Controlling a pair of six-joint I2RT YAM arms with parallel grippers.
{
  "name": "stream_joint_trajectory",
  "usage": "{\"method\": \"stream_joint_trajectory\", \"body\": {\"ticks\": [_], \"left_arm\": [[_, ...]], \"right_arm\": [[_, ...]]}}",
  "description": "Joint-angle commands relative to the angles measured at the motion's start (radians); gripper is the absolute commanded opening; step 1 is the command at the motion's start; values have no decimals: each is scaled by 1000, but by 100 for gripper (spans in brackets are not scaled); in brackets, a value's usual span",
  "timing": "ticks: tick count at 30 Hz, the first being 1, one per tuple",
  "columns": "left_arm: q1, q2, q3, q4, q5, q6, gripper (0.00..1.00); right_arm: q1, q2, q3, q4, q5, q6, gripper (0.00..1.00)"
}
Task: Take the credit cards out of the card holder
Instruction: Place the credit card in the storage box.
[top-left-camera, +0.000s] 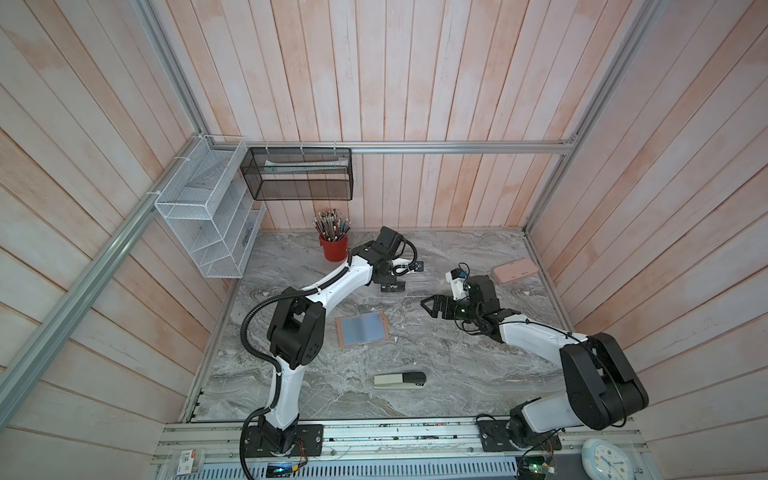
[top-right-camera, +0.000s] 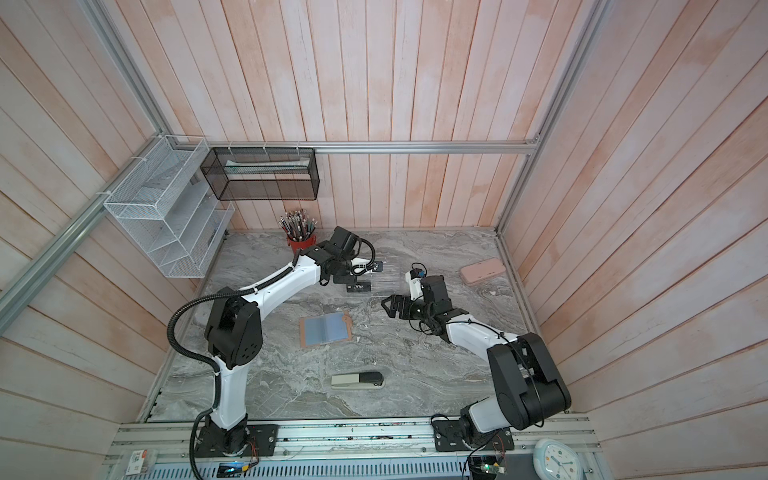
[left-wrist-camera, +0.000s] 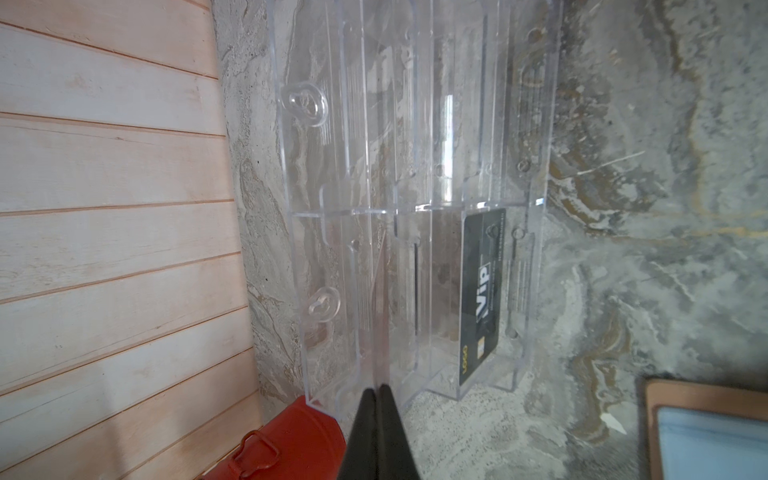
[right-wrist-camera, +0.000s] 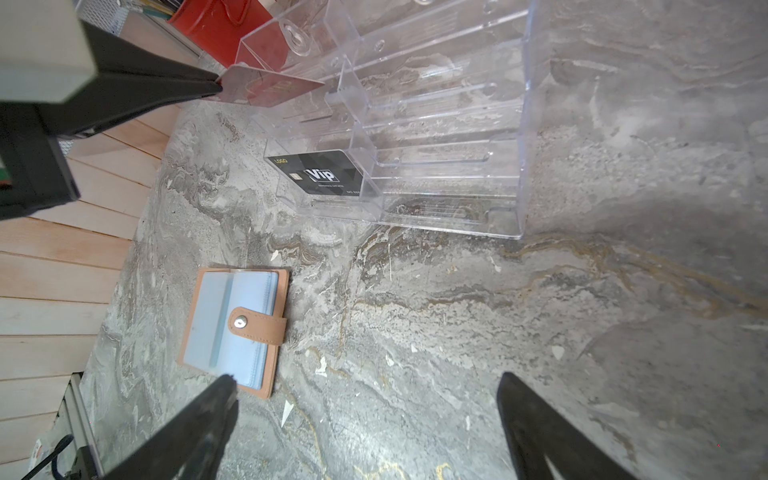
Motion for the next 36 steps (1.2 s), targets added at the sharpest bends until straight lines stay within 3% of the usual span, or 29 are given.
{"method": "stream_joint_trajectory", "body": {"ticks": [1,36], "left_arm": [[-4,23,-7,5,-1,17,0],[-20,80,16,25,-2,15,0]], "right_arm": [[-5,-14,-19,17,-12,9,98],[-5,-51,-20,22,-6,-26,98]]}}
